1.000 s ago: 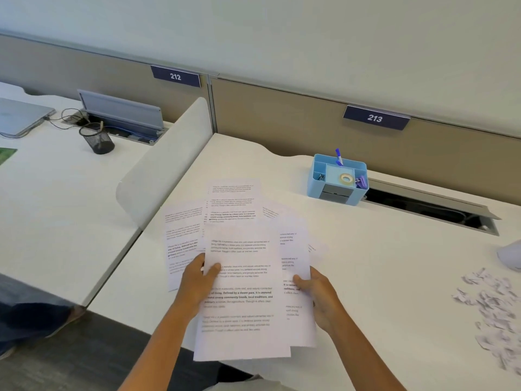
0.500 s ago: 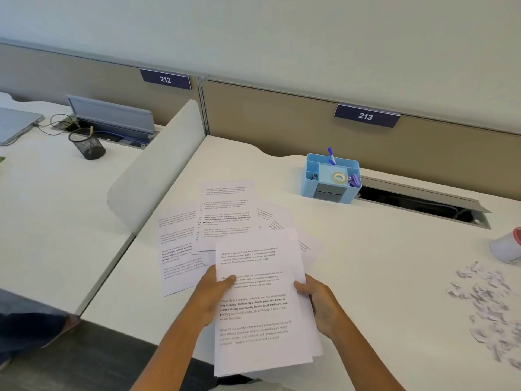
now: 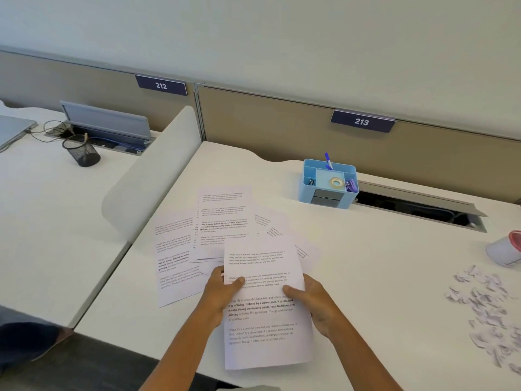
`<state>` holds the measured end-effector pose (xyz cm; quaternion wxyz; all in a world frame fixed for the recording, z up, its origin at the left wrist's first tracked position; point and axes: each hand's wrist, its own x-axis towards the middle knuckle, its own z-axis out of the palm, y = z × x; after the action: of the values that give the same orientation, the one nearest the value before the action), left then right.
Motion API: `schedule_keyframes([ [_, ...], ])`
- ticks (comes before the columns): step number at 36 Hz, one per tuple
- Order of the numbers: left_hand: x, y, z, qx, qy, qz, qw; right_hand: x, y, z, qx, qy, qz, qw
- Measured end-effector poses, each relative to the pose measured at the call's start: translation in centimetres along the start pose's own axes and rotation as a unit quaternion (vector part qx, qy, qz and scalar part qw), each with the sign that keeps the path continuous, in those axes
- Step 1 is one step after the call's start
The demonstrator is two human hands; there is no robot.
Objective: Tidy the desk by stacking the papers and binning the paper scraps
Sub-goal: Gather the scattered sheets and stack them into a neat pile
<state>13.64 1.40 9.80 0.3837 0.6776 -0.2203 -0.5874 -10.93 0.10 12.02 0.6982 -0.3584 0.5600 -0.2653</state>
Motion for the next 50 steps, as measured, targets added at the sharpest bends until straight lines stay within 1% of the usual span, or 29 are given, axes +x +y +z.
schedule_keyframes([
  [5,-0.2,1.9,1.2,0.013,0.012,0.067,0.998,0.6,-0.6,0.2,-0.046,0.058,-0.046,0.996],
  [10,-0.6,4.1,2.6,0.031,0.017,0.127,0.991,0.9,-2.3,0.7,-0.088,0.116,-0.103,0.984],
  [13,-0.9,5.3,3.5,0.020,0.023,0.163,0.986,1.1,-3.0,0.9,-0.081,0.149,-0.141,0.975],
  [16,-1.1,6.3,4.0,0.017,0.026,0.203,0.979,1.1,-3.5,1.0,-0.050,0.178,-0.171,0.968],
  [20,-1.2,6.6,4.3,0.003,0.007,0.234,0.972,1.4,-3.4,1.0,-0.019,0.208,-0.186,0.960],
  [23,-0.9,5.8,4.2,0.011,-0.005,0.234,0.972,1.6,-2.8,1.0,-0.015,0.214,-0.185,0.959],
  [28,-0.4,4.5,4.3,0.028,-0.004,0.208,0.978,1.6,-2.0,1.1,-0.016,0.217,-0.169,0.961],
  [36,-0.2,5.2,4.4,0.058,-0.019,0.201,0.978,2.3,-2.0,1.1,-0.024,0.213,-0.163,0.963],
  [44,1.9,5.8,4.1,0.084,-0.012,0.189,0.978,2.8,-2.6,0.9,-0.036,0.214,-0.156,0.964],
  [47,2.9,6.0,3.7,0.107,0.003,0.185,0.977,2.9,-3.1,0.9,-0.029,0.200,-0.148,0.968],
  [50,4.5,6.0,2.8,0.164,0.010,0.177,0.970,3.2,-3.4,0.9,-0.012,0.183,-0.129,0.975],
])
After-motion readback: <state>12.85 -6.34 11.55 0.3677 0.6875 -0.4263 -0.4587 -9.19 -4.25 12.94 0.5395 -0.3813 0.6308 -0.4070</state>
